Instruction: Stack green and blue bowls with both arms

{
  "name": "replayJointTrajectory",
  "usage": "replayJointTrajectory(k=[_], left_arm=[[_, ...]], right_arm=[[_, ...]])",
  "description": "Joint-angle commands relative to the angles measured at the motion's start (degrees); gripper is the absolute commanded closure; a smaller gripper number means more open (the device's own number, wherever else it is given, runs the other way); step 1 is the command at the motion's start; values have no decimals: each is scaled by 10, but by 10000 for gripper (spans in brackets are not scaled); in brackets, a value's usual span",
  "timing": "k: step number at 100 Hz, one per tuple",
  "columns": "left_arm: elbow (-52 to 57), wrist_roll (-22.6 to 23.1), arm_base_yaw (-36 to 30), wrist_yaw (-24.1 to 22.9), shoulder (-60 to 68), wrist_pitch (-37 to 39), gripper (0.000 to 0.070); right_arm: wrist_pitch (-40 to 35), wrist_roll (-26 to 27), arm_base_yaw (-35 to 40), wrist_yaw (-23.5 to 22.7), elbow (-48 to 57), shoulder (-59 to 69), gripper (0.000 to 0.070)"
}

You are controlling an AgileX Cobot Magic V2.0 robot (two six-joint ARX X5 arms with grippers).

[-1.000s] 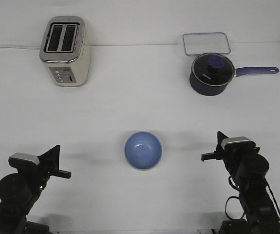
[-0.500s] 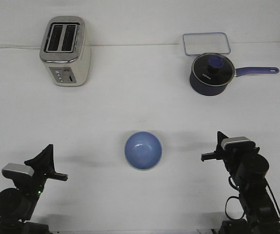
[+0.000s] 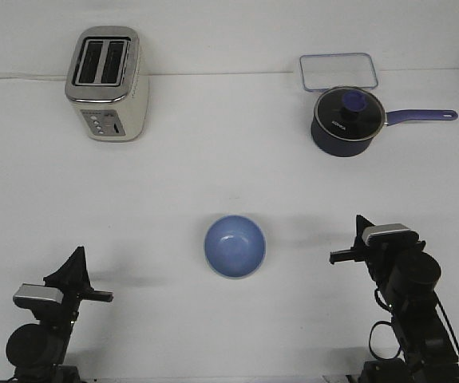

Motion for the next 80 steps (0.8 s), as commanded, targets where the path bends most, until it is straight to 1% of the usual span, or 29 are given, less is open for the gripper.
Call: replayJointTrajectory(k=[1, 10, 23, 80], left_arm=[[-8, 6, 1, -2, -1, 36, 689], [-21, 7, 1, -2, -1, 66, 689], [-35, 7, 1, -2, -1, 86, 689], [-35, 3, 1, -2, -1, 85, 688]], right_arm=[[7, 0, 0, 2, 7, 3, 699], [8, 0, 0, 2, 7, 3, 699], [8, 0, 0, 2, 7, 3, 700], [8, 0, 0, 2, 7, 3, 700]])
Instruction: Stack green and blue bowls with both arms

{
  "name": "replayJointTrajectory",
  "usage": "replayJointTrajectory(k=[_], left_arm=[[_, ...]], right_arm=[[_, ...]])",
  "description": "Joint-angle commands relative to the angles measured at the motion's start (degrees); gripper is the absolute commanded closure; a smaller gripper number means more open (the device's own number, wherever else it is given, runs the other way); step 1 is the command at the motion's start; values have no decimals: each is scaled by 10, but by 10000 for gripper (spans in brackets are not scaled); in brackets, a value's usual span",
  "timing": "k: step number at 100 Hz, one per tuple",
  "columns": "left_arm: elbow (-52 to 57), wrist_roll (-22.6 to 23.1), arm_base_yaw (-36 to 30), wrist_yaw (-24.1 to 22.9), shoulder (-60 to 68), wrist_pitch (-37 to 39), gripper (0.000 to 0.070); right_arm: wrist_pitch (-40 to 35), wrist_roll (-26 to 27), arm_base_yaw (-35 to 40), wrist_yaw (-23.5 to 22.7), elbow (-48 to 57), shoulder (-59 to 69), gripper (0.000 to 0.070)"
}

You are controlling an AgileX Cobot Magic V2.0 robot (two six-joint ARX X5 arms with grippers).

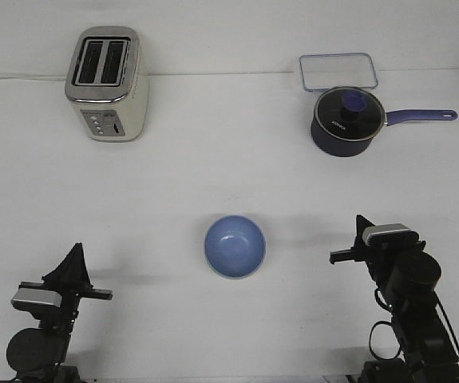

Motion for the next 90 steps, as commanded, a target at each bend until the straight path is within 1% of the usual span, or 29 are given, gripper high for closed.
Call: replayJointTrajectory(k=[1, 51, 72, 90], left_arm=[[-11, 3, 0, -2, -1, 8, 688], [-11, 3, 0, -2, -1, 8, 688], [-11, 2, 0, -2, -1, 8, 688], [-11, 3, 0, -2, -1, 8, 688]], right_arm=[[8, 0, 0, 2, 7, 3, 700], [8, 0, 0, 2, 7, -3, 699], [10, -1, -3, 2, -5, -71, 699], [24, 0, -14, 2, -65, -164, 699]])
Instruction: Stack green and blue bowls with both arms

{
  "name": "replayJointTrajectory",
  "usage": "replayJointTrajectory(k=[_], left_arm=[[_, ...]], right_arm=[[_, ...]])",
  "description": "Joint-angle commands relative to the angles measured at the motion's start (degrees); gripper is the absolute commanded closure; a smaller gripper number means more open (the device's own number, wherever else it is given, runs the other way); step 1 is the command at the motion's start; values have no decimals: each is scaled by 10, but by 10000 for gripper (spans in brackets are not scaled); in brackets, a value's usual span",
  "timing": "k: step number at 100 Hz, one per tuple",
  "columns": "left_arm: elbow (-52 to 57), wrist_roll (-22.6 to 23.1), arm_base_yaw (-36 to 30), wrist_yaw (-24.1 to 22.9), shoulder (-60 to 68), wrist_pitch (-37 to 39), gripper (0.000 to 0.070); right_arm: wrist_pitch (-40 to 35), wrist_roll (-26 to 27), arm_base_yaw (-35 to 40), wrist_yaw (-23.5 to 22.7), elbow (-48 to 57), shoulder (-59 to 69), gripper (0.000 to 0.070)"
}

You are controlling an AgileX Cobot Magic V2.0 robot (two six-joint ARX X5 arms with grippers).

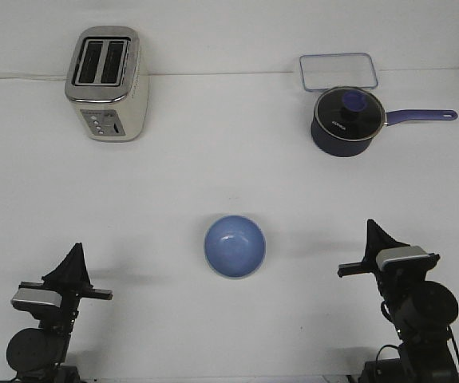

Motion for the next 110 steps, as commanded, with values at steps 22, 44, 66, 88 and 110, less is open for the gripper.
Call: replayJointTrajectory(k=[22, 44, 66, 88, 110], left_arm=[[-11, 2, 0, -2, -1, 8, 688], [-11, 3, 0, -2, -1, 8, 688], [-11, 3, 0, -2, 0, 5, 688], [-11, 3, 0, -2, -1, 5, 688], [-11, 3, 0, -2, -1, 5, 688]], right_arm=[[22, -1, -9, 2, -110, -168, 699], [45, 0, -16, 2, -164, -213, 699], [136, 0, -16, 2, -220, -213, 699], [156, 0, -16, 2, -236, -213, 699], [155, 0, -16, 2, -236, -213, 699]])
